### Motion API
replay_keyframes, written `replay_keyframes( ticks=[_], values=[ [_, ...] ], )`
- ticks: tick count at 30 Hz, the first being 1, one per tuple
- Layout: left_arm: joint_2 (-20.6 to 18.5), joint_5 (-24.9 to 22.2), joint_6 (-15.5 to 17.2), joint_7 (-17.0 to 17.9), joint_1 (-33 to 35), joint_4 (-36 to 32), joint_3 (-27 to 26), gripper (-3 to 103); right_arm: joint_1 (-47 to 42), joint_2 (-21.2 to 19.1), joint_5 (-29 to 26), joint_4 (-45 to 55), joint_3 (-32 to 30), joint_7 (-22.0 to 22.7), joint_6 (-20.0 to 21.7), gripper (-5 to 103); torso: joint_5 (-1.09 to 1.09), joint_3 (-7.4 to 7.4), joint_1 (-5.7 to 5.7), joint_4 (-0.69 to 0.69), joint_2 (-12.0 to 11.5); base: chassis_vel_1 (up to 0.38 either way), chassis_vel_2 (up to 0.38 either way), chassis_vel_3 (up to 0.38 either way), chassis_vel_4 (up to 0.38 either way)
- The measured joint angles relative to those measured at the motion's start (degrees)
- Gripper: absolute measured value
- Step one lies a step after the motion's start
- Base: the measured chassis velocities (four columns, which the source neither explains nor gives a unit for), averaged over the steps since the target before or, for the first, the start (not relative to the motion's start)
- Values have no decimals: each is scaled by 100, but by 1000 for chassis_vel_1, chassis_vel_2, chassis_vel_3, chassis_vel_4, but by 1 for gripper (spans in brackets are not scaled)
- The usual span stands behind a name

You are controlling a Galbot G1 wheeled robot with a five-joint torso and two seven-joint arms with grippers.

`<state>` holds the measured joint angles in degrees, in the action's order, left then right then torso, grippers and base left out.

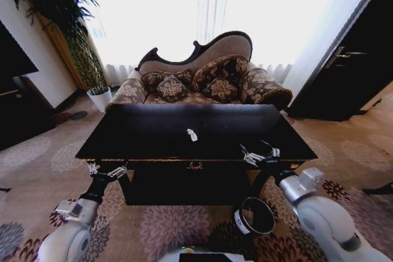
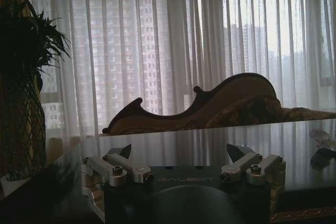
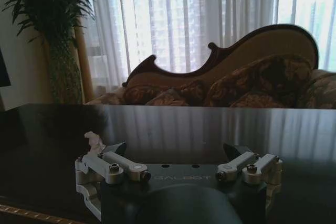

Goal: Move to the front of the table and place the trash on the table into the trash bin.

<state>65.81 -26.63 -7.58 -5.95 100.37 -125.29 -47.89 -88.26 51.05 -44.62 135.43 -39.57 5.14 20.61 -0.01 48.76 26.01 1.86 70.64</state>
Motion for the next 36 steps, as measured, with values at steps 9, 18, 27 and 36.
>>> replay_keyframes(
  ticks=[9, 18, 27, 36],
  values=[
    [0, 0, 0, 0, 0, 0, 0, 100, 628, -670, -362, -381, 634, 152, 121, 100, 0, -1, -1, 1, 1, 0, 0, 0, 0],
    [0, 0, 0, 0, 0, 0, 0, 100, 2306, -1367, -802, -1013, 1840, 422, 318, 100, -1, 0, -1, -1, 1, 0, 0, 0, 0],
    [0, 0, 0, 0, 0, 0, 1, 100, 3317, -1695, -1072, -1557, 2847, 443, 387, 100, -1, 0, -1, 1, 1, 0, 0, 0, 0],
    [0, 0, 0, 0, 0, 0, 0, 100, 5149, -1621, -1420, -2097, 4438, 658, 577, 100, -2, 0, 0, 0, 1, 0, 0, 0, 0]
  ],
)
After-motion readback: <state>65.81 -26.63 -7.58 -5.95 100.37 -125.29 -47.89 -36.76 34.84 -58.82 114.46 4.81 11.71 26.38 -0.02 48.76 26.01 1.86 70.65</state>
